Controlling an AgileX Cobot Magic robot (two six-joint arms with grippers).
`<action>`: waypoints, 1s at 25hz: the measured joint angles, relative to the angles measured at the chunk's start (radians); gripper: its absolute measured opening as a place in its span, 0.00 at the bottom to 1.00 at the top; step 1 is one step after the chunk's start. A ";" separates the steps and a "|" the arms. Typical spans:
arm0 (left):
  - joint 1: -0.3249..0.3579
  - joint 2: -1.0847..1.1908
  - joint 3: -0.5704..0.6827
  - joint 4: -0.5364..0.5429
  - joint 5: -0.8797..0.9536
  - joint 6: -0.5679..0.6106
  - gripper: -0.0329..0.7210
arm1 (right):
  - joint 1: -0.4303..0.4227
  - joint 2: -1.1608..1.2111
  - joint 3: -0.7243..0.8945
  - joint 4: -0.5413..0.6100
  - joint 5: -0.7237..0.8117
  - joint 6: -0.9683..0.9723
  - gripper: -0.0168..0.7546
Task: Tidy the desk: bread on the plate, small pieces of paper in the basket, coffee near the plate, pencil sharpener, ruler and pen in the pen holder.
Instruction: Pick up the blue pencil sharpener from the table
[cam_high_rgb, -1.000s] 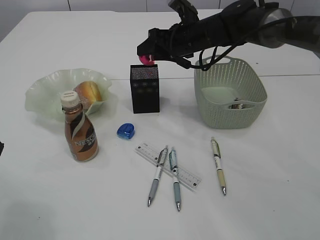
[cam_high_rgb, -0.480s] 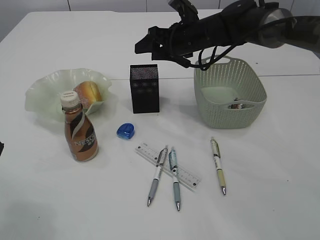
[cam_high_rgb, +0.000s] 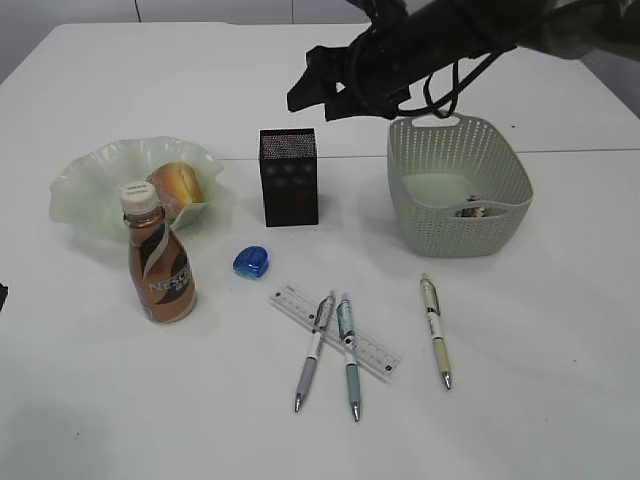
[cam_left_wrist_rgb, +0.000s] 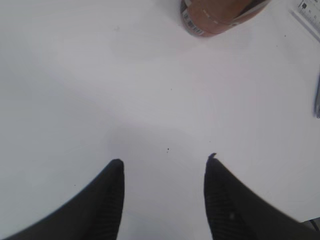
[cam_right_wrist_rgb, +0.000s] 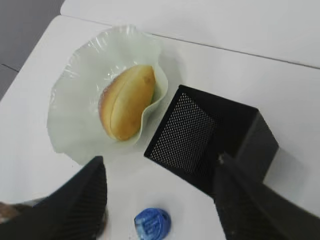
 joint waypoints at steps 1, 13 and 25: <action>0.000 0.000 0.000 0.000 0.000 0.000 0.55 | 0.000 -0.017 0.000 -0.032 0.020 0.021 0.66; 0.000 0.000 0.000 0.000 0.000 0.000 0.55 | 0.000 -0.231 0.014 -0.474 0.279 0.389 0.63; 0.000 0.000 0.000 0.000 0.000 0.000 0.55 | 0.000 -0.562 0.515 -0.628 0.286 0.427 0.60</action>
